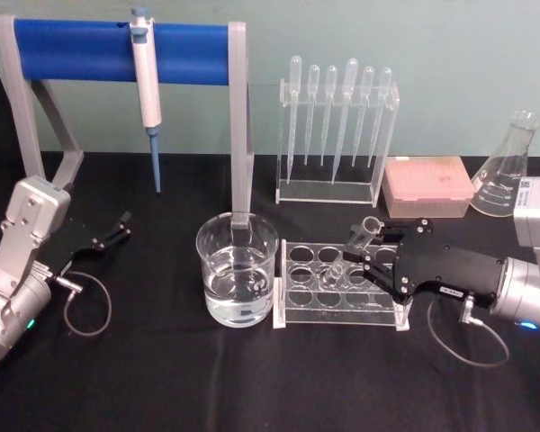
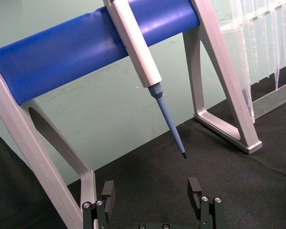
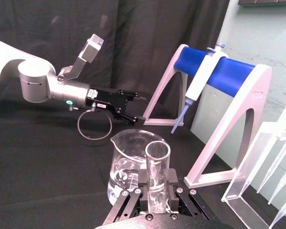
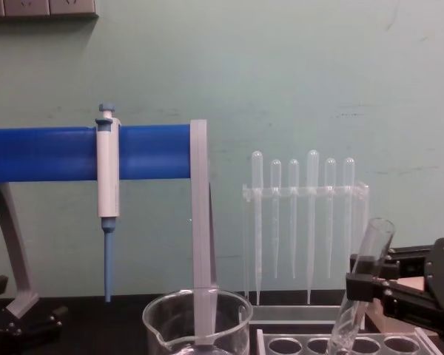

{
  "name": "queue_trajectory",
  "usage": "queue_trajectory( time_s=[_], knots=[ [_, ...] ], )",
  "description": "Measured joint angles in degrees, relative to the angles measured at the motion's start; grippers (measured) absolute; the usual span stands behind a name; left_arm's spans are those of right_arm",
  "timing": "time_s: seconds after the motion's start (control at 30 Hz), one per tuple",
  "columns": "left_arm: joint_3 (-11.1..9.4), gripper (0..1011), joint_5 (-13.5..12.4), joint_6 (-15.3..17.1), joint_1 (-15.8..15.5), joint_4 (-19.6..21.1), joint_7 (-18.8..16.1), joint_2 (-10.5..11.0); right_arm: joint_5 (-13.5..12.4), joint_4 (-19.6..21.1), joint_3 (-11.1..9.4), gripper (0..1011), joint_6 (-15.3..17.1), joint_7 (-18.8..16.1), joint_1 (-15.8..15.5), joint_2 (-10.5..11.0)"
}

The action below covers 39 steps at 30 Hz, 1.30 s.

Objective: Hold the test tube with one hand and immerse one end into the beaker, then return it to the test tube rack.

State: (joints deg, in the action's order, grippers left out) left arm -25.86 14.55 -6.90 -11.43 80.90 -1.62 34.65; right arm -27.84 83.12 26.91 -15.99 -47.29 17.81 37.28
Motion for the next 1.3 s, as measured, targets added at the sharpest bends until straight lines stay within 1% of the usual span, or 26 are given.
queue_trajectory(
  time_s=[0.33, 0.6, 0.87, 1.3],
  knots=[
    [0.0, 1000, 0.0, 0.0, 0.0, 0.0, 0.0, 0.0, -0.64, 1.71, -0.89, 234, 0.0, -0.09, -0.76, 0.73],
    [0.0, 1000, 0.0, 0.0, 0.0, 0.0, 0.0, 0.0, -0.75, 3.36, -1.21, 234, 0.25, -0.06, -1.12, 1.31],
    [0.0, 1000, 0.0, 0.0, 0.0, 0.0, 0.0, 0.0, -0.09, 3.47, -0.72, 234, 1.28, 0.17, -0.71, 1.47],
    [0.0, 1000, 0.0, 0.0, 0.0, 0.0, 0.0, 0.0, 0.66, 2.36, 0.15, 234, 2.35, 0.4, -0.11, 1.23]
  ],
)
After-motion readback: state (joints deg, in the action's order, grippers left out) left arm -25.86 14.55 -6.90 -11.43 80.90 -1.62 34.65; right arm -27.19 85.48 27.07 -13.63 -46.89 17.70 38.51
